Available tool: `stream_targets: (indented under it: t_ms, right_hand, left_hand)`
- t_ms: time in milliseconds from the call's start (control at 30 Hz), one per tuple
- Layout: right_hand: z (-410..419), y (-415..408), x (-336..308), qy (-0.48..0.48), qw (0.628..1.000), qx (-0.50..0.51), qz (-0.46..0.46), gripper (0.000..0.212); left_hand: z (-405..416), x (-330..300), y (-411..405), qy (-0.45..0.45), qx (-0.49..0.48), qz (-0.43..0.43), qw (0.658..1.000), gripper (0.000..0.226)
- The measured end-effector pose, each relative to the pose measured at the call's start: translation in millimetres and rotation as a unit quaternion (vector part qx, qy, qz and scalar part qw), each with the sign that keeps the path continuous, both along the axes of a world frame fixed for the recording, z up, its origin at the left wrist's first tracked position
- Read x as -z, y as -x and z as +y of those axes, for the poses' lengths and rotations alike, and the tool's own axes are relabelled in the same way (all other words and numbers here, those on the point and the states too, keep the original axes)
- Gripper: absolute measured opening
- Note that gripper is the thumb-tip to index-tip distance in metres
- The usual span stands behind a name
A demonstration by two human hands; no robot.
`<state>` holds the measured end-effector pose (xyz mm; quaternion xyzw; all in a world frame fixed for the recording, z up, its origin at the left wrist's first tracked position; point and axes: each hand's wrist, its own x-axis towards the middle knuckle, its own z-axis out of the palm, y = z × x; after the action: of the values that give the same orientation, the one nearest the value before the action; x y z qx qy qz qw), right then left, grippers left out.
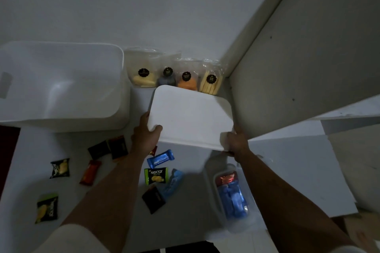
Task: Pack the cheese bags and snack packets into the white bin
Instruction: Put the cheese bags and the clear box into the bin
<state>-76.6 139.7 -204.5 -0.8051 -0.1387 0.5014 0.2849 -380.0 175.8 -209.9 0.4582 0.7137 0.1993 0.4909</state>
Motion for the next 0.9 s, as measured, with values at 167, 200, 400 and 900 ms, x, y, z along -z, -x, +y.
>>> stream_targets:
  t_ms: [167, 200, 400, 900]
  right_hand:
    - [5, 6, 12, -0.020, 0.999, -0.017, -0.036, 0.049]
    - [6, 8, 14, -0.027, 0.998, -0.021, -0.051, 0.049]
    - [7, 17, 23, -0.018, 0.989, -0.055, -0.134, 0.051]
    - [-17, 35, -5, -0.080, 0.970, -0.132, -0.186, 0.058]
  left_hand:
    - [-7, 7, 8, -0.018, 0.051, 0.121, 0.991, 0.084]
    - [-10, 8, 10, -0.012, 0.056, 0.133, 0.989, 0.085]
    - [-19, 13, 24, 0.000, 0.088, 0.190, 0.978, 0.075]
    - [-36, -18, 25, 0.007, 0.105, 0.210, 0.972, 0.049]
